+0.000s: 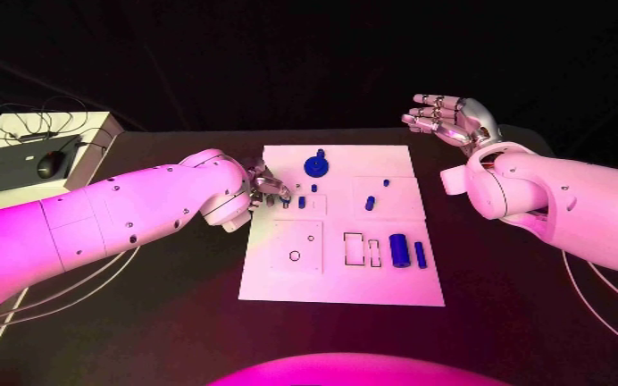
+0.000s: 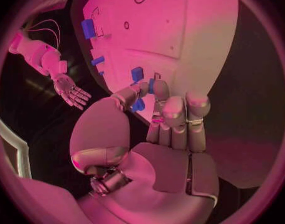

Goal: Assemble the parts on the task board

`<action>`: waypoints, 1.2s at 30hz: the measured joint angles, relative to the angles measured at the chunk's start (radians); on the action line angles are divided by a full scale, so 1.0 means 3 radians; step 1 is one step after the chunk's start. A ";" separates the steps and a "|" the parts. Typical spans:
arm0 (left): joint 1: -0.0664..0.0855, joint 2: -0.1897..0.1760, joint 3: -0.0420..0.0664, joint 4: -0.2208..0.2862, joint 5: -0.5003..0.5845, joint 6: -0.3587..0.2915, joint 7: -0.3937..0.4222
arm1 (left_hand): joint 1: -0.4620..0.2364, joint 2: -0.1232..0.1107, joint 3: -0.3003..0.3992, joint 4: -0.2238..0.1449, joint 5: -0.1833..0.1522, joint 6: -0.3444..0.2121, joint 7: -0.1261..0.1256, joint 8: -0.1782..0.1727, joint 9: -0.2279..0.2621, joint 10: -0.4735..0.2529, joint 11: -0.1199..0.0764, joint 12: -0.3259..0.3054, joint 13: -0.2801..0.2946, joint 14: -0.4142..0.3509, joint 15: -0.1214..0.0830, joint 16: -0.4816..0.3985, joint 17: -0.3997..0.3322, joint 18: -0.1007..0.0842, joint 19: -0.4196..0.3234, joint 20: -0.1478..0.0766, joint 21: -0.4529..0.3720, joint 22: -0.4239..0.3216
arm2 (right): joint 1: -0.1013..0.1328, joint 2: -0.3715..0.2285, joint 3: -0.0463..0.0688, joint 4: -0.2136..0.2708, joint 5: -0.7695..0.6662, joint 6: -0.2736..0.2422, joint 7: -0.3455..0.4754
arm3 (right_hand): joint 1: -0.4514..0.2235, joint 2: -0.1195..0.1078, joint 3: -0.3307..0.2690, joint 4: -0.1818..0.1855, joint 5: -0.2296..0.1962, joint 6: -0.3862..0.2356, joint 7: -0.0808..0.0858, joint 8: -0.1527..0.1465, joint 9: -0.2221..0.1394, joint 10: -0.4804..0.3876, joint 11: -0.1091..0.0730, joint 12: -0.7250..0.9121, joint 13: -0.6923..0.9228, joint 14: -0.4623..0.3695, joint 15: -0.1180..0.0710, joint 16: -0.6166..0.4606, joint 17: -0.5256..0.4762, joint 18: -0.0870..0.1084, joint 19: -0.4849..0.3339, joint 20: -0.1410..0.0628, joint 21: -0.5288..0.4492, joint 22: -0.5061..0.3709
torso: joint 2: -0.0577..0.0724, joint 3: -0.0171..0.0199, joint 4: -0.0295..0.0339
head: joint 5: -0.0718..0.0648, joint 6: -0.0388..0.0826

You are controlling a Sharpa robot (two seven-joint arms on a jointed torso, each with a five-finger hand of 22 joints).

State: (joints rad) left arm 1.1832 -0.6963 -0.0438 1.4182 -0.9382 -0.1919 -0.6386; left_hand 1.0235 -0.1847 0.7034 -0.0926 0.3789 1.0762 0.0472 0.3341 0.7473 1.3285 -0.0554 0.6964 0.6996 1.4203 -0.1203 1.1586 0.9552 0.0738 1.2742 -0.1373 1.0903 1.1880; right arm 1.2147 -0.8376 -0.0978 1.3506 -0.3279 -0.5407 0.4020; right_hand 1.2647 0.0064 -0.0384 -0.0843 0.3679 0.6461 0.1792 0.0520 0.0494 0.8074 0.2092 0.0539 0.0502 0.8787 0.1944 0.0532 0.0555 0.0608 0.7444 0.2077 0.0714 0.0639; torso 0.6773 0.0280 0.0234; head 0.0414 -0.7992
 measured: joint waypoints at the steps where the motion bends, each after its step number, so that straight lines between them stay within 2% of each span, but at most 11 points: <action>1: 0.0000 0.0000 0.0000 -0.0001 -0.0003 0.0010 -0.0005 | 0.0000 0.0000 0.0000 0.0000 0.0000 0.0000 0.0000 0.0000 0.0000 0.0000 0.0000 0.0000 0.0000 0.0000 0.0000 0.0000 0.0000 0.0000 0.0000 0.0000 0.0000 0.0000 | 0.0000 -0.0001 0.0000 0.0000 0.0000 0.0000 0.0000 | 0.0000 0.0000 0.0000 0.0000 0.0000 0.0000 0.0000 0.0000 0.0000 0.0000 0.0000 0.0000 0.0000 0.0000 0.0000 0.0000 0.0000 0.0000 0.0000 0.0000 0.0000 0.0000 | -0.0001 0.0000 0.0000 | 0.0000 -0.0002; 9: 0.0001 -0.0003 0.0001 -0.0005 -0.0031 0.0112 -0.0047 | 0.0000 0.0000 0.0000 0.0000 -0.0007 0.0000 0.0000 -0.0003 0.0004 0.0000 0.0000 -0.0017 0.0015 0.0000 0.0000 0.0013 -0.0012 -0.0001 0.0000 0.0000 0.0000 0.0000 | 0.0000 -0.0007 0.0000 0.0006 -0.0002 0.0000 0.0000 | 0.0000 0.0000 0.0000 0.0000 0.0000 0.0000 0.0000 0.0000 0.0000 0.0000 0.0000 0.0000 0.0000 0.0000 0.0000 0.0000 0.0000 0.0000 0.0000 0.0000 0.0000 0.0000 | -0.0002 0.0001 0.0000 | 0.0001 -0.0011; 15: 0.0004 -0.0004 0.0004 0.0000 -0.0050 0.0181 -0.0067 | 0.0000 0.0000 0.0000 0.0000 0.0005 0.0000 0.0000 -0.0013 0.0113 0.0000 0.0000 -0.0017 0.0015 0.0000 0.0000 0.0013 -0.0012 -0.0001 0.0000 0.0000 0.0000 0.0000 | 0.0000 -0.0012 0.0000 0.0009 -0.0003 0.0000 0.0000 | 0.0000 0.0000 0.0000 0.0000 0.0000 0.0000 0.0000 0.0000 0.0000 0.0000 0.0000 0.0000 0.0000 0.0000 0.0000 0.0000 0.0000 0.0000 0.0000 0.0000 0.0000 0.0000 | -0.0002 0.0001 0.0000 | 0.0004 -0.0017; 25: 0.0009 0.0006 0.0010 -0.0018 -0.0080 0.0247 -0.0080 | 0.0000 0.0000 -0.0009 -0.0009 0.0006 0.0000 0.0000 -0.0018 0.0162 0.0001 0.0000 -0.0017 0.0027 0.0000 0.0000 0.0013 -0.0022 -0.0002 -0.0001 0.0000 0.0000 -0.0001 | 0.0000 -0.0013 0.0000 0.0015 -0.0003 0.0001 0.0000 | 0.0000 0.0000 0.0000 0.0000 0.0000 0.0000 0.0000 0.0000 0.0000 0.0000 0.0000 0.0000 0.0000 0.0000 0.0000 0.0000 0.0000 0.0000 0.0000 0.0000 0.0000 0.0000 | -0.0002 0.0001 0.0002 | -0.0003 -0.0019; 36: 0.0016 0.0031 0.0014 -0.0062 -0.0091 0.0306 -0.0086 | -0.0017 0.0017 -0.0066 -0.0066 0.0006 0.0006 -0.0004 -0.0010 0.0214 0.0016 -0.0006 -0.0029 0.0043 0.0000 0.0000 0.0033 -0.0027 -0.0021 -0.0001 0.0000 0.0000 0.0000 | 0.0000 -0.0016 0.0000 0.0024 -0.0004 0.0003 0.0000 | 0.0000 0.0000 0.0000 0.0000 0.0000 0.0000 0.0000 0.0000 0.0000 0.0000 0.0000 0.0000 0.0000 0.0000 0.0000 0.0000 0.0000 0.0000 0.0000 0.0000 0.0000 0.0000 | -0.0003 0.0001 0.0001 | -0.0003 -0.0026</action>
State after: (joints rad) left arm 1.1880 -0.6870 -0.0395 1.3998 -0.9656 -0.1000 -0.6643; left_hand 1.0185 -0.1797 0.6837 -0.1123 0.3806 1.0781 0.0459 0.3311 0.8114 1.3333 -0.0571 0.6877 0.7127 1.4202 -0.1202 1.1684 0.9471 0.0674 1.2740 -0.1372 1.0902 1.1879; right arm 1.2146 -0.8424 -0.0978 1.3577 -0.3290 -0.5399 0.4020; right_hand 1.2647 0.0064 -0.0384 -0.0843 0.3679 0.6461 0.1793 0.0520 0.0494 0.8074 0.2092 0.0539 0.0502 0.8787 0.1944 0.0532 0.0555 0.0609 0.7444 0.2077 0.0714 0.0640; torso 0.6766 0.0283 0.0236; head 0.0405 -0.8069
